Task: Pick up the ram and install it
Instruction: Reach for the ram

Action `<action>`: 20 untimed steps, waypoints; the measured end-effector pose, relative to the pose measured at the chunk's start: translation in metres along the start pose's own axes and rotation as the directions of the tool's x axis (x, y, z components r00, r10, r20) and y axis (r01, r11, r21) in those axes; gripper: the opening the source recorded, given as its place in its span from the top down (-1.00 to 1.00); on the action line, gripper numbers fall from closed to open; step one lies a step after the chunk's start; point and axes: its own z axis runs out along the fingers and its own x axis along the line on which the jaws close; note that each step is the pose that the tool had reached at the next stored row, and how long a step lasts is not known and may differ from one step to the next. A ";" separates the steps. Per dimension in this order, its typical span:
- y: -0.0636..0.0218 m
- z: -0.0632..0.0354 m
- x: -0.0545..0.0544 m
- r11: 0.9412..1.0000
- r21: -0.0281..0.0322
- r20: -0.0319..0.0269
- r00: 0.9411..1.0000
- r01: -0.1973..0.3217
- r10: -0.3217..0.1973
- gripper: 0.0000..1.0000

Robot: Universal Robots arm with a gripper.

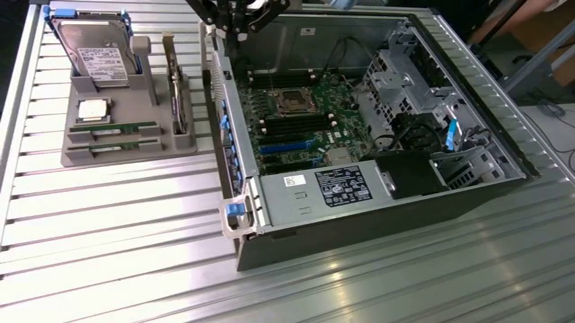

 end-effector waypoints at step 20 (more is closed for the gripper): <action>-0.0090 -0.0008 0.030 1.000 0.000 0.000 1.000 0.000 0.000 0.80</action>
